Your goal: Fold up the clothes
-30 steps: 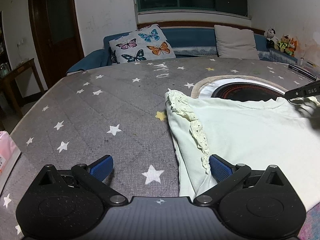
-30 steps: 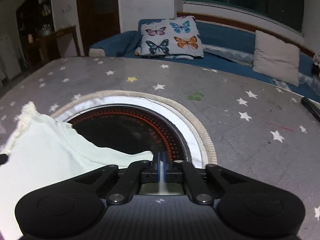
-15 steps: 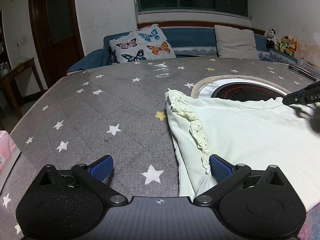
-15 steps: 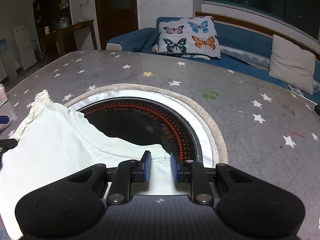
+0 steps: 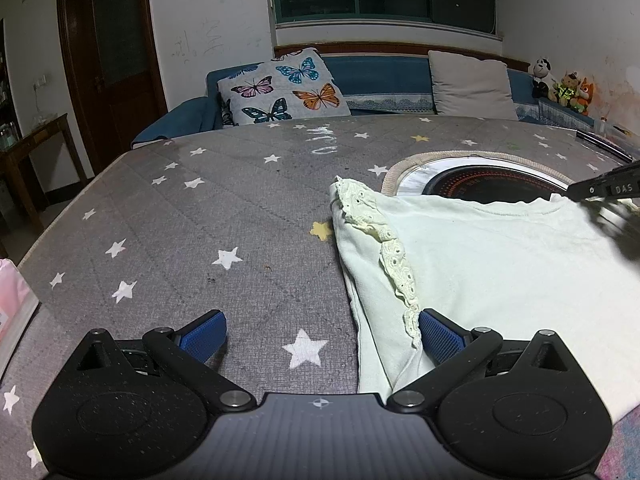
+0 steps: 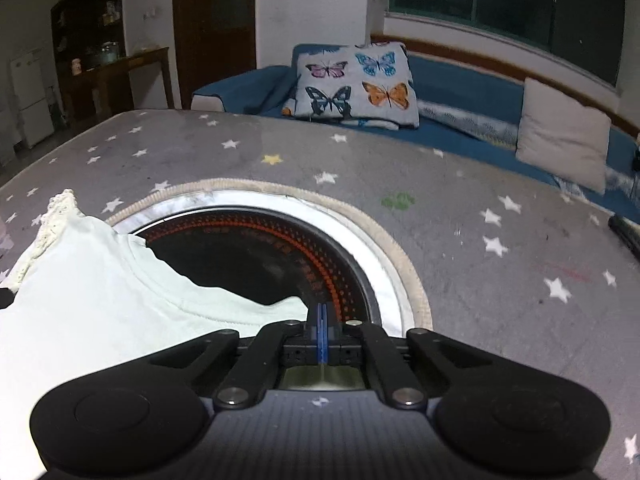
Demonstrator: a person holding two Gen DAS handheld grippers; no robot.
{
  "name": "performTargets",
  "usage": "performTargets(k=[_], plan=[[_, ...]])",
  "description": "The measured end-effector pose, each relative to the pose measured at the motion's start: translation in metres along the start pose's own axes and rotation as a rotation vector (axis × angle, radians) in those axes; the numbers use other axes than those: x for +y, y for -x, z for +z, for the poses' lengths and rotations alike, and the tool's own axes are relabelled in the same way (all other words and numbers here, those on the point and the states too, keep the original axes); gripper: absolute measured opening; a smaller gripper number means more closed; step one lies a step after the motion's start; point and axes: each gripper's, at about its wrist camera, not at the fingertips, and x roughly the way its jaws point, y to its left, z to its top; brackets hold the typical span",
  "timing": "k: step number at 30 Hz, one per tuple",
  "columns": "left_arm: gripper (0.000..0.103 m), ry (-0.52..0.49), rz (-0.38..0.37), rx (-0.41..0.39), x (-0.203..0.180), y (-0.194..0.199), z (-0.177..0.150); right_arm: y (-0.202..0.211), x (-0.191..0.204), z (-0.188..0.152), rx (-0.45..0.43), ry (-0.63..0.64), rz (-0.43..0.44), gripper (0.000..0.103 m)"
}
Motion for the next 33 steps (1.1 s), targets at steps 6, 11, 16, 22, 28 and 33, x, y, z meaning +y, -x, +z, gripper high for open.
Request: performTargets(k=[6, 11, 16, 22, 28, 33], plan=[[0.103, 0.003, -0.003, -0.001, 0.001, 0.0, -0.001, 0.0, 0.002, 0.001, 0.005, 0.007, -0.049, 0.0], [0.103, 0.005, -0.007, 0.0, 0.002, 0.0, -0.001, 0.01, 0.004, 0.003, 0.0, -0.009, 0.023, 0.004], [0.103, 0.006, -0.007, 0.0, 0.002, 0.0, 0.0, 0.018, 0.008, 0.004, -0.003, -0.022, 0.084, 0.009], [0.103, 0.01, -0.01, -0.001, 0.002, -0.001, -0.001, 0.015, 0.019, 0.007, 0.006, -0.02, 0.112, 0.009], [0.103, 0.016, -0.014, -0.003, 0.003, -0.001, -0.001, 0.013, 0.029, 0.011, 0.015, -0.018, 0.139, 0.009], [0.103, 0.019, -0.016, -0.005, 0.004, -0.001, -0.002, 0.009, 0.04, 0.014, 0.02, -0.012, 0.161, 0.009]])
